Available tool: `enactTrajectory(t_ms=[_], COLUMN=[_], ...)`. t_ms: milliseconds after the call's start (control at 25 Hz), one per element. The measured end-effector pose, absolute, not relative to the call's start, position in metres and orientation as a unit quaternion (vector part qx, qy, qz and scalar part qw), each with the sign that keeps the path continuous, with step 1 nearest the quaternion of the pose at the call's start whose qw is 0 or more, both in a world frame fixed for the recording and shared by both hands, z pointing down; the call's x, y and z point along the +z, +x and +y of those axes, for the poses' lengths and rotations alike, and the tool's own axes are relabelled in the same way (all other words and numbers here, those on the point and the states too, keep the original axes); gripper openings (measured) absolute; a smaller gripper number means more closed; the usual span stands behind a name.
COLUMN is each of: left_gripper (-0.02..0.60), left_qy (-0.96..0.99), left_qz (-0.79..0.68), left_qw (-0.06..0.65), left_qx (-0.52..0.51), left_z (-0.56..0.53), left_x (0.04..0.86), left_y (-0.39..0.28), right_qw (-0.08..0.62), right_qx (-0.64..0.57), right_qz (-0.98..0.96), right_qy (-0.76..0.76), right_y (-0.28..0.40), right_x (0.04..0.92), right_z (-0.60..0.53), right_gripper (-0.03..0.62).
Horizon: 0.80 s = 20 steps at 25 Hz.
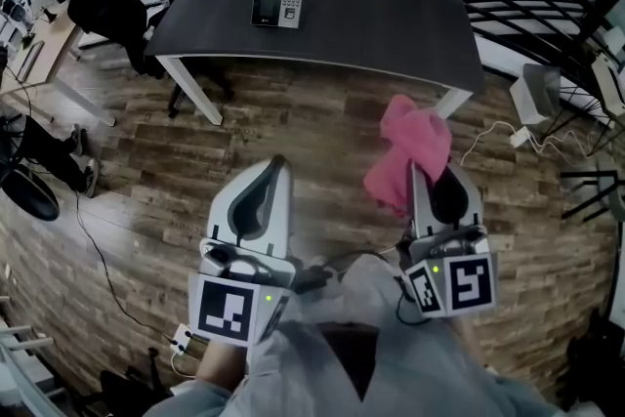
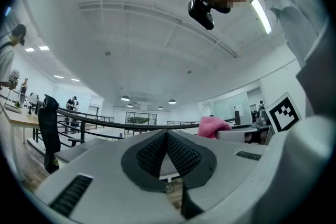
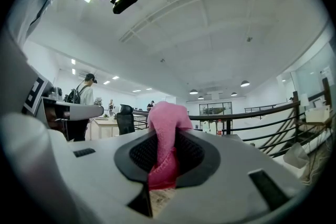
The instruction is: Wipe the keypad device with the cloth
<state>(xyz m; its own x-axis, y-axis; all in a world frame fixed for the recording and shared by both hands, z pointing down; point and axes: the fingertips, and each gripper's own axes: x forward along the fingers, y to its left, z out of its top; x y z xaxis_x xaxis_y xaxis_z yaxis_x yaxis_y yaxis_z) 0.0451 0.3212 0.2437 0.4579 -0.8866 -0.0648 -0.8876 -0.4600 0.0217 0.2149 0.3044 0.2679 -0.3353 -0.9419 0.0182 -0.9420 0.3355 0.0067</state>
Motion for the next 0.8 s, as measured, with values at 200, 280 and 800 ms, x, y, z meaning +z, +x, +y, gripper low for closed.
enactTrajectory(t_ms=[200,280,800], left_gripper=[0.003,0.003,0.003], left_qy=[-0.847,-0.845,-0.831], left_qz=[0.530,0.533,0.555], left_qw=[0.009,0.009,0.020], left_qx=[0.038,0.037,0.028], left_z=[0.324,0.325,0.318], left_x=[0.241,0.241,0.243], left_y=[0.028,0.024,0.022], right_qw=[0.007,0.010,0.004], right_qx=[-0.002,-0.005,-0.012], right_qz=[-0.819,-0.823,-0.843], right_qy=[0.573,0.568,0.538], right_y=[0.206,0.202,0.195], right_x=[0.264,0.262,0.264], right_z=[0.306,0.306,0.286], right_gripper=[0.072,0.072,0.072])
